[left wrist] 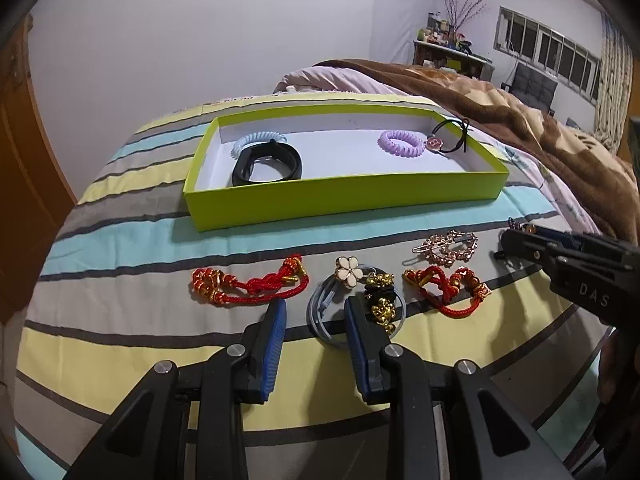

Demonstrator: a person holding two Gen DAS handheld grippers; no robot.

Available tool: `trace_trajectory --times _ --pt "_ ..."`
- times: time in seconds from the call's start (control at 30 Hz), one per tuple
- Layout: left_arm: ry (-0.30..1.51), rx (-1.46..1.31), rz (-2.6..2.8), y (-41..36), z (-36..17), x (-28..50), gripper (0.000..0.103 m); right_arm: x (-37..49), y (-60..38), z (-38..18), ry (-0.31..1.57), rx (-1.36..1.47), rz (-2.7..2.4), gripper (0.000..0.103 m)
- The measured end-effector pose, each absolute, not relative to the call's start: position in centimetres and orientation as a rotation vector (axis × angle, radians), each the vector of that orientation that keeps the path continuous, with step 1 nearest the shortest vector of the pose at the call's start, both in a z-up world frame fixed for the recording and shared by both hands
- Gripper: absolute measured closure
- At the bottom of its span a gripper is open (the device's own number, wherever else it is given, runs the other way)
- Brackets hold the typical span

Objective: Organize jewelry

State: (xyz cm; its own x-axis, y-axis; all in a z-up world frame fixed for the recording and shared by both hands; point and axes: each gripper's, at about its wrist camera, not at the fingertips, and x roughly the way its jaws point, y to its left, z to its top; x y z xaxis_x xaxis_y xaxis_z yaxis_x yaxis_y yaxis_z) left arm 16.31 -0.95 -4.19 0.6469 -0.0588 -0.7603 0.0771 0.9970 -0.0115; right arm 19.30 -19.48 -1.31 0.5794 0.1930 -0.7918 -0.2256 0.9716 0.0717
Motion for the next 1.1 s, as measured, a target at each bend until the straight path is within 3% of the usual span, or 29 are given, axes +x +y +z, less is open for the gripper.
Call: trace_trajectory --times 0.03,0.13,0.23,0.3,0.5,1.1 --pt "0.863 0.021 -0.081 -0.9 -4.2 16.3 0.075 19.4 -19.5 -1.4 0.925 -0.041 0.24 0.075" --pt "0.859 0.012 -0.084 -0.7 -4.2 16.1 0.096 19.5 -19.6 -1.5 0.932 -0.036 0.238 0.075" --pt "0.856 0.004 -0.09 -0.5 -4.1 16.0 0.1 19.4 -19.9 -1.5 0.93 -0.024 0.242 0.075" --pt "0.854 -0.003 -0.097 -0.5 -4.1 15.8 0.101 19.3 -20.2 -1.5 0.928 -0.008 0.246 0.08" --pt "0.819 -0.062 -0.124 0.4 -3.8 14.9 0.101 18.6 -21.0 -1.3 0.917 0.012 0.248 0.082" --pt "0.692 -0.124 -0.165 1.9 -0.3 9.6 0.101 13.7 -22.1 0.8 0.857 0.045 0.319 0.083"
